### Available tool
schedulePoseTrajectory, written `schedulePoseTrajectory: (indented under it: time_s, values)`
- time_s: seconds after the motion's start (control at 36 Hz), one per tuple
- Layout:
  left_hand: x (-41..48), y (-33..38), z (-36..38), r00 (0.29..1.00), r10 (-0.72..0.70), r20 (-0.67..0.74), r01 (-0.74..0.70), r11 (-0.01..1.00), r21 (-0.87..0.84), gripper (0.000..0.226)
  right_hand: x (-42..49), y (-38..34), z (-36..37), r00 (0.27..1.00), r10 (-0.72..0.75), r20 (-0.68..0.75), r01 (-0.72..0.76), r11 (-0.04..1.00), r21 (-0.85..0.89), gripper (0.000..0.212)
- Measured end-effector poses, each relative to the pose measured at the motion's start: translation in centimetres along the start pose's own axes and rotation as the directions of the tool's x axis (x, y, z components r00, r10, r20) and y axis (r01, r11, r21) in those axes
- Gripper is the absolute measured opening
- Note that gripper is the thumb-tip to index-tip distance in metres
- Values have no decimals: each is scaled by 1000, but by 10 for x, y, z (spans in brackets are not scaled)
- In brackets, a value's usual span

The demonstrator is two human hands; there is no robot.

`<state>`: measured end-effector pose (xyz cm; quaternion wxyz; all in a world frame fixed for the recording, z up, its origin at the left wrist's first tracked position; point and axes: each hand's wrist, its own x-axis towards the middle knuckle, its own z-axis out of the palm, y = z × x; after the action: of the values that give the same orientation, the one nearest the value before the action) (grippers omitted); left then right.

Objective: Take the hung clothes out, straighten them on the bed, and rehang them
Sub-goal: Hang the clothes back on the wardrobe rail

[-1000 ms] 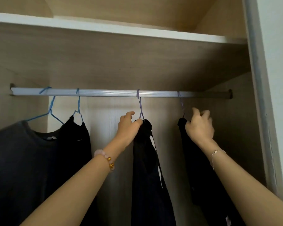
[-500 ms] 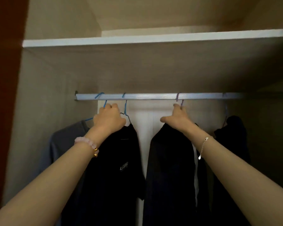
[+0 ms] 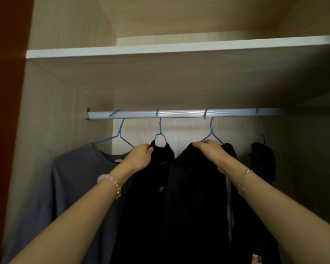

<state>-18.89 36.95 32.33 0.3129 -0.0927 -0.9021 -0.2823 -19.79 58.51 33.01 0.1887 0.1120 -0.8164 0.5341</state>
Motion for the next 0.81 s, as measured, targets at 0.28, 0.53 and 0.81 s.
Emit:
schedulePoseTrajectory:
  time_s: [0.28,0.53,0.81]
  values:
    - [4,13,22,998,1,-64,3,999,52,26,-3,6,-3,1000,6,-5,-6,999,-37,43]
    - [-13,33,31,863,359,-355,-283,926,249,41,-13,41,-62,883,-316,-347,3,743,-669,48]
    - [-13,88,66,997,63,40,-54,979,-195,59,-30,59,-93,903,-205,-378,-99,756,-647,57]
